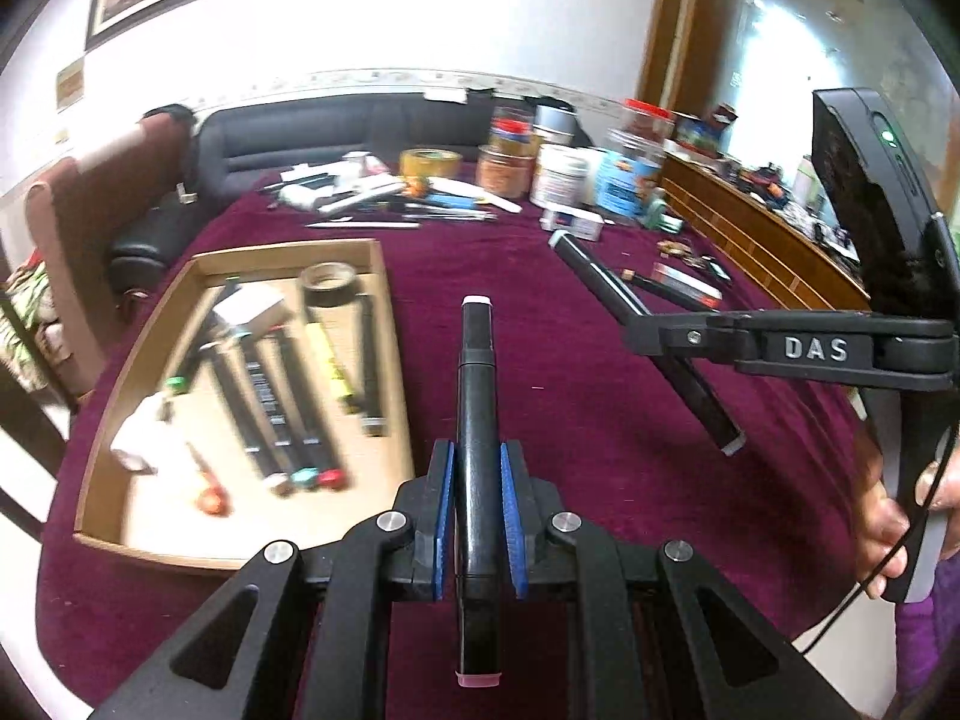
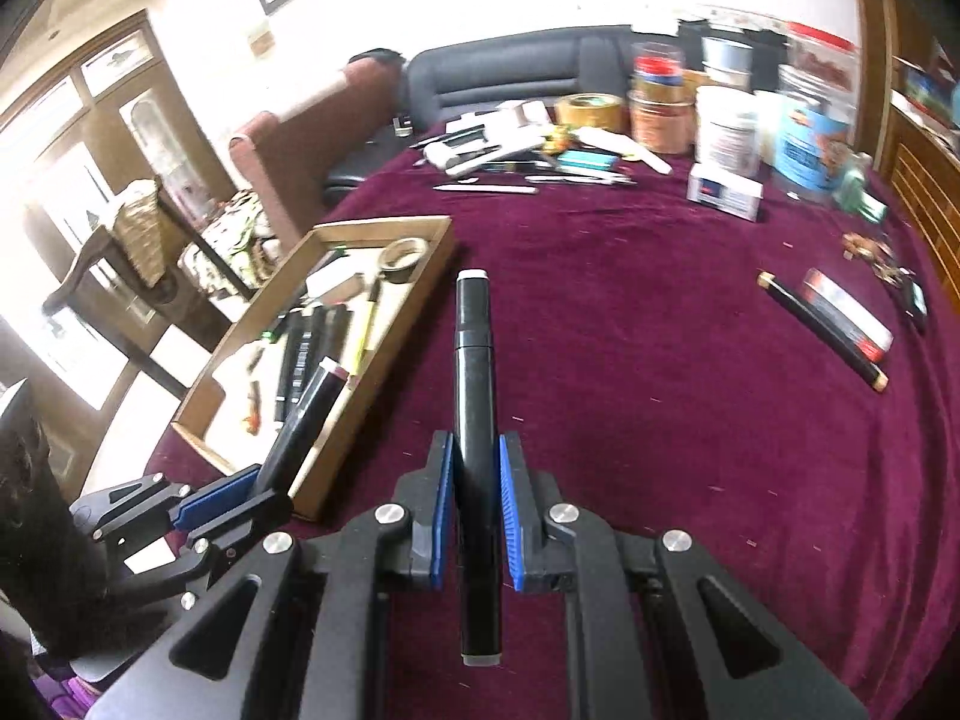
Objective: Organize rigid objects
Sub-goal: 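Carry the pink-capped marker toward the box with the left tool while the right tool grasps a black marker, then lower both held markers into the cardboard box and open both tools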
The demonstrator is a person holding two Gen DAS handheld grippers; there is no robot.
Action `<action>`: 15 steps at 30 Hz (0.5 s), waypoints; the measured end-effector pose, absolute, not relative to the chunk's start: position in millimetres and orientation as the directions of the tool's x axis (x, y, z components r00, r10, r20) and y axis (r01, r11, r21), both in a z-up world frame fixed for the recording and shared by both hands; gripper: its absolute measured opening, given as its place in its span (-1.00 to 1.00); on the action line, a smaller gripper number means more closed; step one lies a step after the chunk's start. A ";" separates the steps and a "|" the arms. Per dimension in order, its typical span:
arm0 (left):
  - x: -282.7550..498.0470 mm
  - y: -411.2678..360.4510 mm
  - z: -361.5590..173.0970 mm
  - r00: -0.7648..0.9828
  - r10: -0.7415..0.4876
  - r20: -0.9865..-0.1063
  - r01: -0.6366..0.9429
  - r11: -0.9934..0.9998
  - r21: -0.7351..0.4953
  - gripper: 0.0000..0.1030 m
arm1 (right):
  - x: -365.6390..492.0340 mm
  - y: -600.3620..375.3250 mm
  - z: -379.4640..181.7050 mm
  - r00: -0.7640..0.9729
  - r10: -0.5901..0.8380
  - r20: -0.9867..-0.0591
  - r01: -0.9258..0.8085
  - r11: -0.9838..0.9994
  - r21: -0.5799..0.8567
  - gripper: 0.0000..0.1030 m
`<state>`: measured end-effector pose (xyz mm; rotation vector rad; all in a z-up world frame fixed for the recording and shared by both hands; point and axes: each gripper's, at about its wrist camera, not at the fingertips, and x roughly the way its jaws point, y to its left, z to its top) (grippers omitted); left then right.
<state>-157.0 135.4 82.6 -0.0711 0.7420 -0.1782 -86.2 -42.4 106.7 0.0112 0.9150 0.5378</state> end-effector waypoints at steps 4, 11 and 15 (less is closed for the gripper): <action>-154.0 163.6 84.6 0.734 -0.152 -0.662 0.081 0.987 -0.136 -0.72 | -84.3 -16.3 107.3 0.463 0.463 -0.755 -0.471 0.851 0.232 -0.72; -153.4 217.7 96.3 0.759 -0.092 -0.645 -0.009 0.989 -0.151 -0.72 | -79.6 12.9 114.8 0.442 0.490 -0.751 -0.505 0.828 0.243 -0.72; -149.1 240.3 99.6 0.759 -0.058 -0.649 -0.046 0.989 -0.143 -0.72 | -76.8 27.2 117.0 0.433 0.505 -0.747 -0.515 0.818 0.254 -0.72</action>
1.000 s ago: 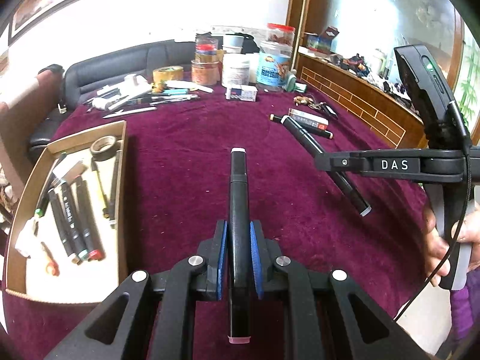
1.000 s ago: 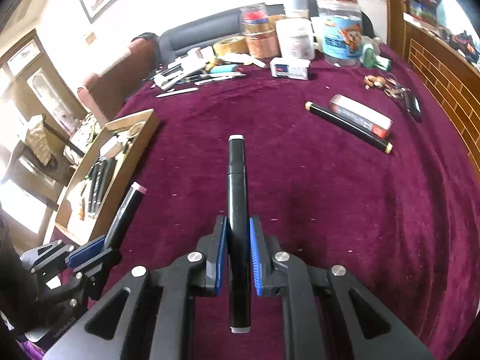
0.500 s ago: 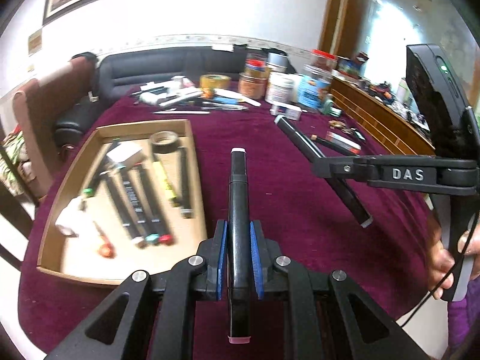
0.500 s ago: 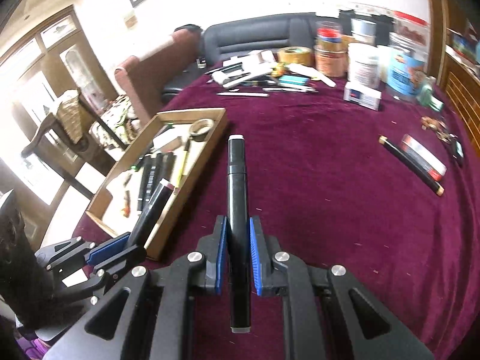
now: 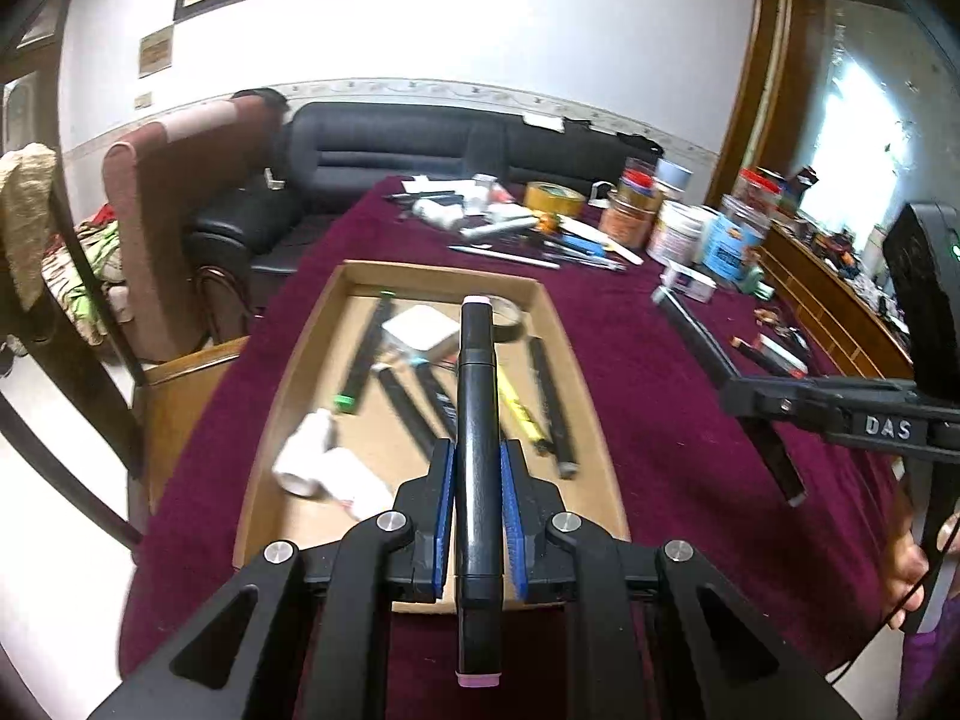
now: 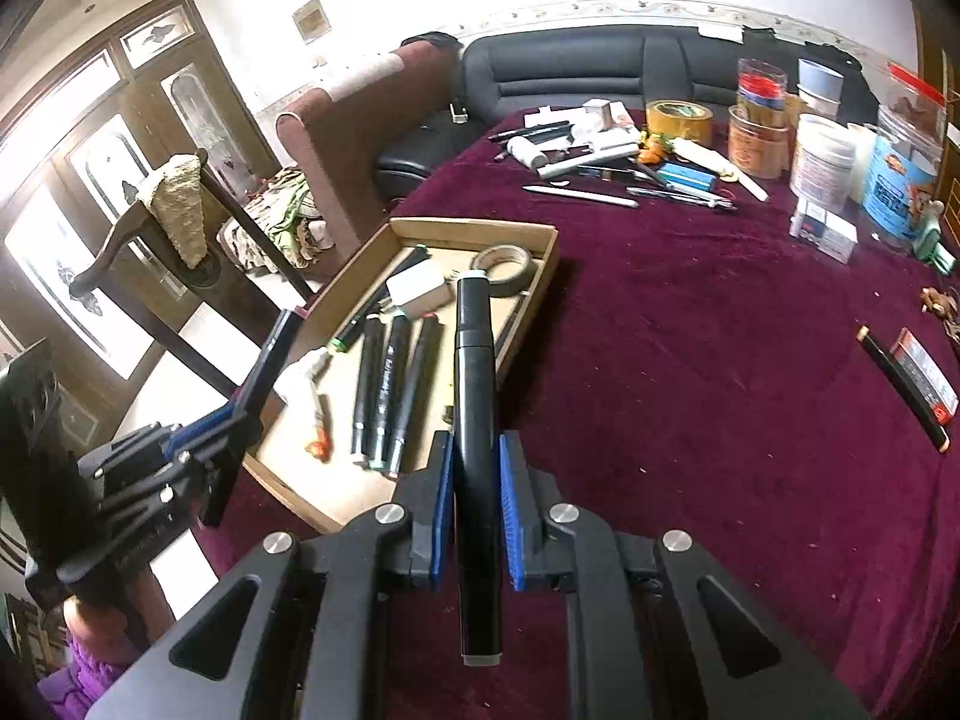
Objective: Organize rigid objects
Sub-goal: 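Lower both held markers into the cardboard box and open both tools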
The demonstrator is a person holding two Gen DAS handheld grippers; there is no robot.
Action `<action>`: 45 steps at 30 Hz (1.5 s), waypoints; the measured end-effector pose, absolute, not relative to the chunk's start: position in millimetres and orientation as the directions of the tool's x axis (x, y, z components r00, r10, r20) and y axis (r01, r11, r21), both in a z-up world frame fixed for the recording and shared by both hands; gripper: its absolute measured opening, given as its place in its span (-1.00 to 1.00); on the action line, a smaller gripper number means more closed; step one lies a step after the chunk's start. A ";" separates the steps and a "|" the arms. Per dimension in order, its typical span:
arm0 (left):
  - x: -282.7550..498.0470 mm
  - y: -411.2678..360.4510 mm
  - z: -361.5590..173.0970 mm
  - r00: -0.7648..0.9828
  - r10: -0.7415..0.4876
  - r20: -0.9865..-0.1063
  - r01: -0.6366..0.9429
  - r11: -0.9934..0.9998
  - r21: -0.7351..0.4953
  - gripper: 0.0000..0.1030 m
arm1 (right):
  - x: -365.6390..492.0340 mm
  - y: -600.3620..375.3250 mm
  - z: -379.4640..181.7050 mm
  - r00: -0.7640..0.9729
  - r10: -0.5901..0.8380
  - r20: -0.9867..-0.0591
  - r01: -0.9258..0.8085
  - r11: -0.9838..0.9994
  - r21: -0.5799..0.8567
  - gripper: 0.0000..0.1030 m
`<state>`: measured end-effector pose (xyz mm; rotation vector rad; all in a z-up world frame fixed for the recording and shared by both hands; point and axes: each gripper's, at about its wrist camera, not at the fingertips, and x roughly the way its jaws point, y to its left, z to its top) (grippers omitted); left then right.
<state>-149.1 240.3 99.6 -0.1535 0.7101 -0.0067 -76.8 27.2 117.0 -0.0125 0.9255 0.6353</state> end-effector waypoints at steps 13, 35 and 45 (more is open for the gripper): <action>-81.5 274.9 65.5 0.650 -0.036 -0.759 -0.096 0.987 -0.129 -0.72 | -13.3 94.2 85.5 0.293 0.550 -0.782 -0.467 0.796 0.385 -0.72; -28.9 311.1 35.5 0.587 -0.124 -0.800 -0.179 0.944 -0.278 -0.09 | 83.1 168.8 31.4 0.299 0.408 -0.863 -0.375 0.881 0.287 -0.72; -55.5 286.1 66.8 0.661 -0.104 -0.743 -0.108 0.967 -0.232 0.49 | 78.0 155.0 43.5 0.361 0.477 -0.801 -0.371 0.862 0.346 -0.13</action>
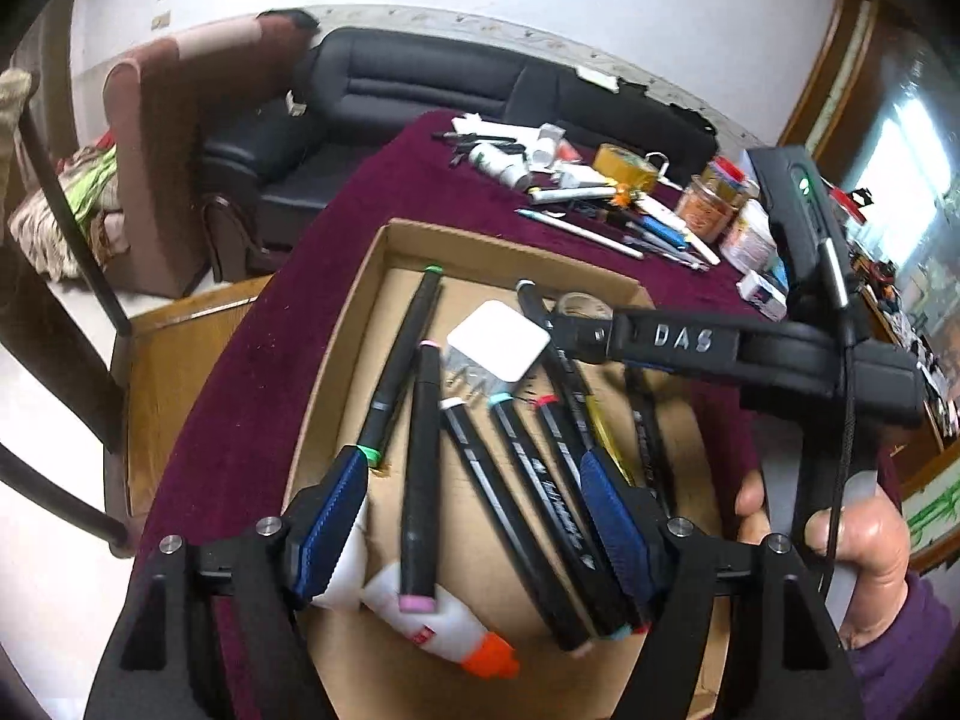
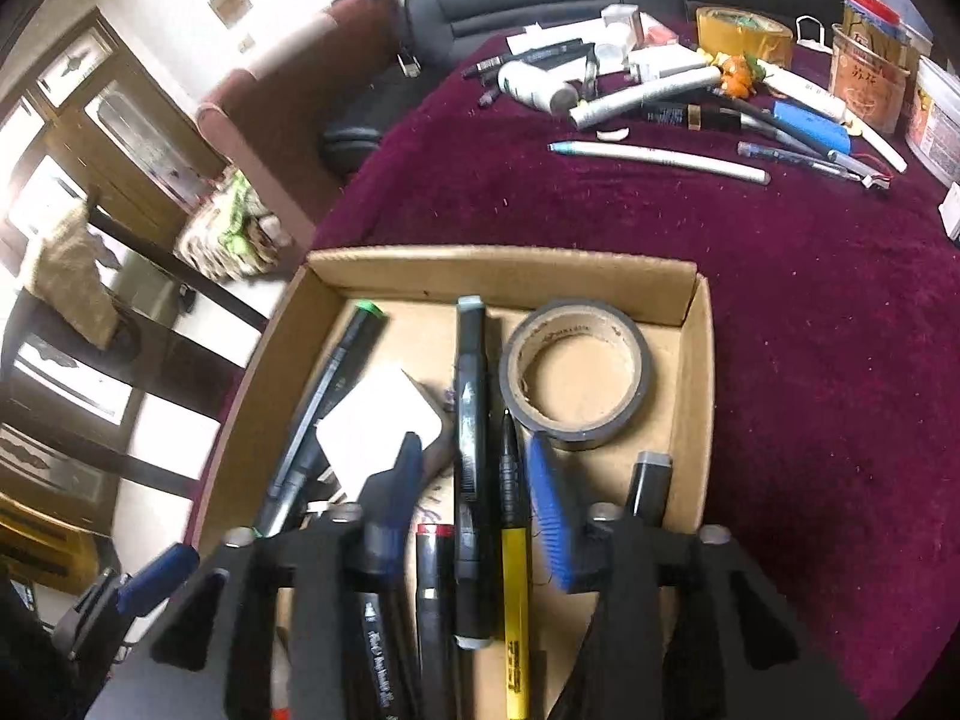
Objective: Organize rigid objects
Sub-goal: 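Lower both held markers into the cardboard box and open both tools, then move both open tools back over the items on the table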
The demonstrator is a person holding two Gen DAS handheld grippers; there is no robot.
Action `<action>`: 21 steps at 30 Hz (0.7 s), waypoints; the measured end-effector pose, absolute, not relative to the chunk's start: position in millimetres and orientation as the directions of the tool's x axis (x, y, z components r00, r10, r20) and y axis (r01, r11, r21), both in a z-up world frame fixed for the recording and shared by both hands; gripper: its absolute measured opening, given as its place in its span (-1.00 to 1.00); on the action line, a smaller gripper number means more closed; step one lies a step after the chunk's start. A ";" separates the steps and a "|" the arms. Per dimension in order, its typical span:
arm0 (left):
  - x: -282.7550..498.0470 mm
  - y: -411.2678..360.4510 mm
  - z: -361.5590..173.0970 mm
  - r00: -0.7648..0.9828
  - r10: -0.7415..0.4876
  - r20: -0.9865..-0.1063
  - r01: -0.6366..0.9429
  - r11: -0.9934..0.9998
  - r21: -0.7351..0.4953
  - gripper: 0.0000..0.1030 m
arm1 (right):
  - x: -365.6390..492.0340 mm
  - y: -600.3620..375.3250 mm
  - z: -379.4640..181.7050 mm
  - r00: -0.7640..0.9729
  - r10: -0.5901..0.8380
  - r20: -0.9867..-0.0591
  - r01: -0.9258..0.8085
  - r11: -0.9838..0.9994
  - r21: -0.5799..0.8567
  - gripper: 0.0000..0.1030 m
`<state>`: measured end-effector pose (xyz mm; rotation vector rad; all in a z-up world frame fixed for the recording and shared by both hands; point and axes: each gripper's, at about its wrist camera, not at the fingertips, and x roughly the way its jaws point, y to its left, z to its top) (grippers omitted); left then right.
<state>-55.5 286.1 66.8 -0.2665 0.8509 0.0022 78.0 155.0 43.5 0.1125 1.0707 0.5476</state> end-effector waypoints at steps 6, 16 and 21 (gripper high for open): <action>-79.2 256.8 87.9 0.736 -0.056 -0.675 -0.093 0.979 -0.183 0.73 | 46.5 119.8 76.2 0.455 0.514 -0.727 -0.408 0.846 0.342 0.04; -112.0 190.6 116.4 0.828 0.036 -0.560 -0.101 0.991 -0.086 0.99 | -7.6 9.4 95.6 0.667 0.374 -0.644 -0.345 0.922 0.179 0.31; -108.1 149.4 113.3 0.811 0.014 -0.585 -0.056 0.997 -0.054 0.99 | -21.7 -49.2 98.2 0.735 0.289 -0.614 -0.277 0.954 0.118 0.40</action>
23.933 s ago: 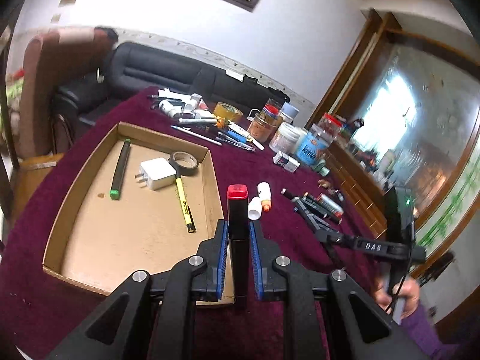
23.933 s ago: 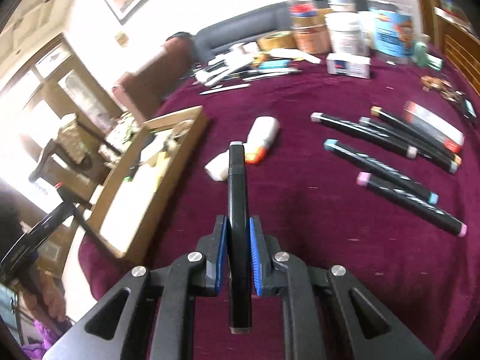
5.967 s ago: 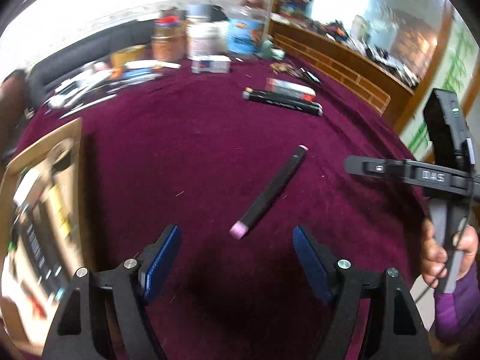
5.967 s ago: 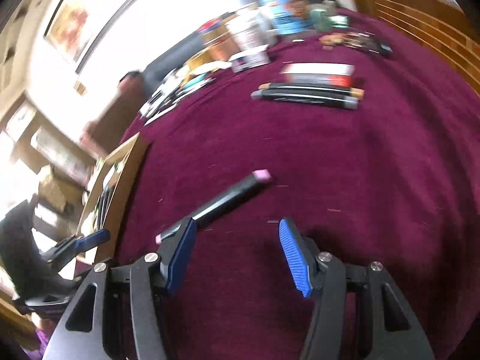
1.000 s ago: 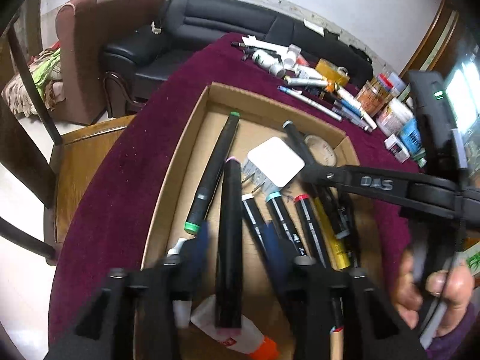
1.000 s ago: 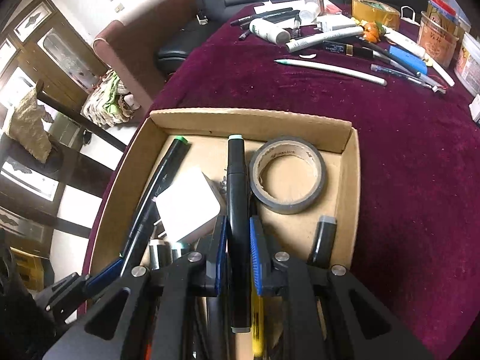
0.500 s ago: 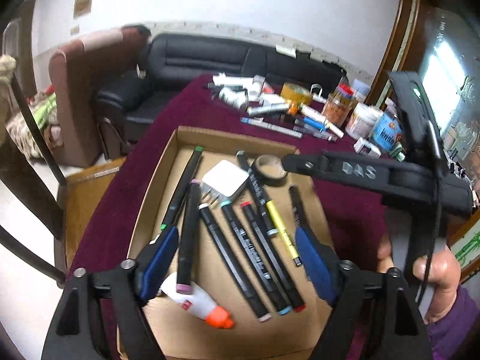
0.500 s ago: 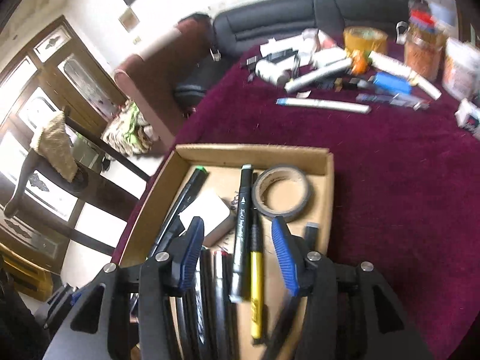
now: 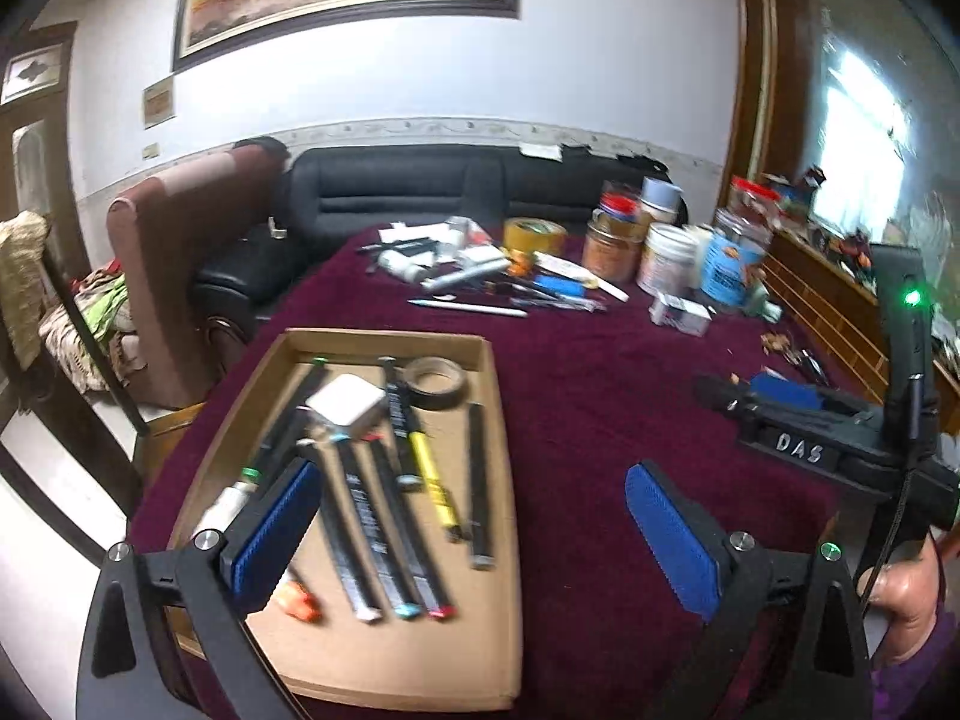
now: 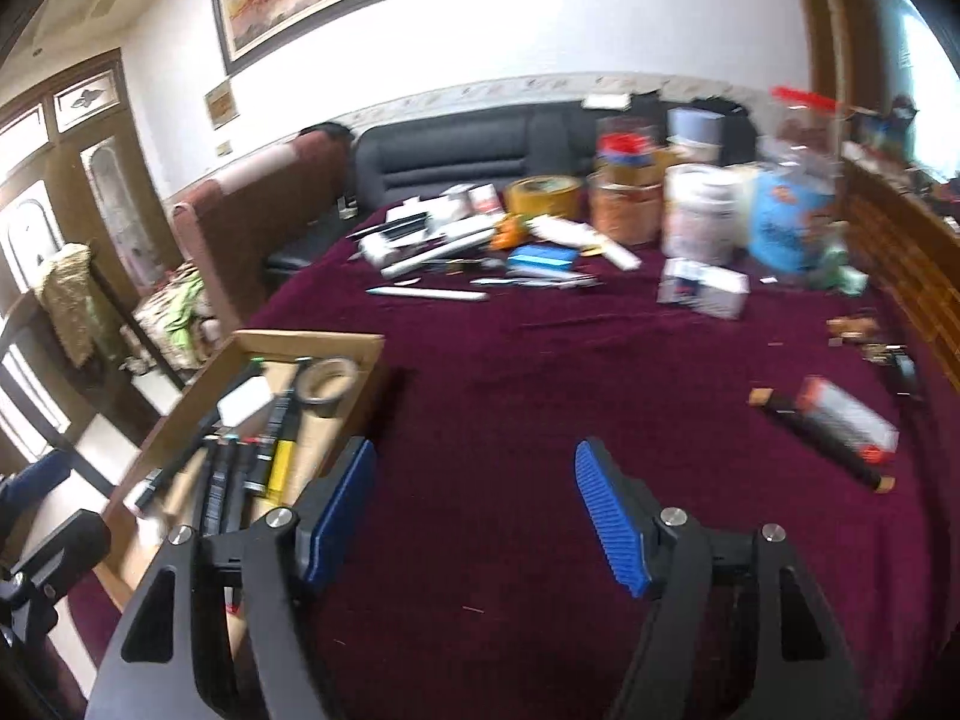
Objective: Organize rigid objects
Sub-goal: 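Move both open tools back over the items on the table, then grasp the white red-striped box with the right tool while the left tool grasps a cream-capped black marker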
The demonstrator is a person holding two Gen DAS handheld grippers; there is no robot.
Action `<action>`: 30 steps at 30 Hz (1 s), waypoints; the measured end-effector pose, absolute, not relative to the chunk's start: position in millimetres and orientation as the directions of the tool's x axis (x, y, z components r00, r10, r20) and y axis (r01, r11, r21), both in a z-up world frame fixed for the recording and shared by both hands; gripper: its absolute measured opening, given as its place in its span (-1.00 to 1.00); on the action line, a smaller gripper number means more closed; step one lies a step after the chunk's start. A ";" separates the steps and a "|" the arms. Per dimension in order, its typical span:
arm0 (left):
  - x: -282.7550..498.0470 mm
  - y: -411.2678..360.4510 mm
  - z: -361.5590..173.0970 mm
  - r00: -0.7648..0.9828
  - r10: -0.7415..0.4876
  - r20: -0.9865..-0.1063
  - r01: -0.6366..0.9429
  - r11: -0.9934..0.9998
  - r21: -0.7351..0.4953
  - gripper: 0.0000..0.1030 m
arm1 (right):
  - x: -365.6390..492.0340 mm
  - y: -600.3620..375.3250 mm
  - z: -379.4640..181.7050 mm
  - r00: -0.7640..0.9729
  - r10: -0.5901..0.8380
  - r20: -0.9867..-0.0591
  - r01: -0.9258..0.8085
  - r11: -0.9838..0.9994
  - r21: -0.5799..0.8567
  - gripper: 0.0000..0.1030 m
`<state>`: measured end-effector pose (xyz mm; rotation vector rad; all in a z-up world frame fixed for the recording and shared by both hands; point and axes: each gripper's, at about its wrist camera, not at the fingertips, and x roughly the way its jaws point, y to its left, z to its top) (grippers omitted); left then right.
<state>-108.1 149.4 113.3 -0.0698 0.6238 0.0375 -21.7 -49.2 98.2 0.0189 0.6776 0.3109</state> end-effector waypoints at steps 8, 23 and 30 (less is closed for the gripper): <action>-92.2 85.6 99.7 0.762 -0.008 -0.648 0.019 1.000 0.010 0.99 | -16.1 -141.2 98.2 0.782 0.201 -0.591 -0.150 0.979 0.134 0.43; -54.6 24.8 60.0 0.673 0.059 -0.737 0.065 0.988 0.138 0.99 | 59.3 -257.8 92.0 0.800 0.187 -0.570 -0.011 0.954 0.298 0.45; -33.1 7.3 21.1 0.590 -0.012 -0.807 0.114 0.991 0.069 0.99 | 80.4 -318.1 53.8 0.728 0.221 -0.649 0.103 0.901 0.422 0.45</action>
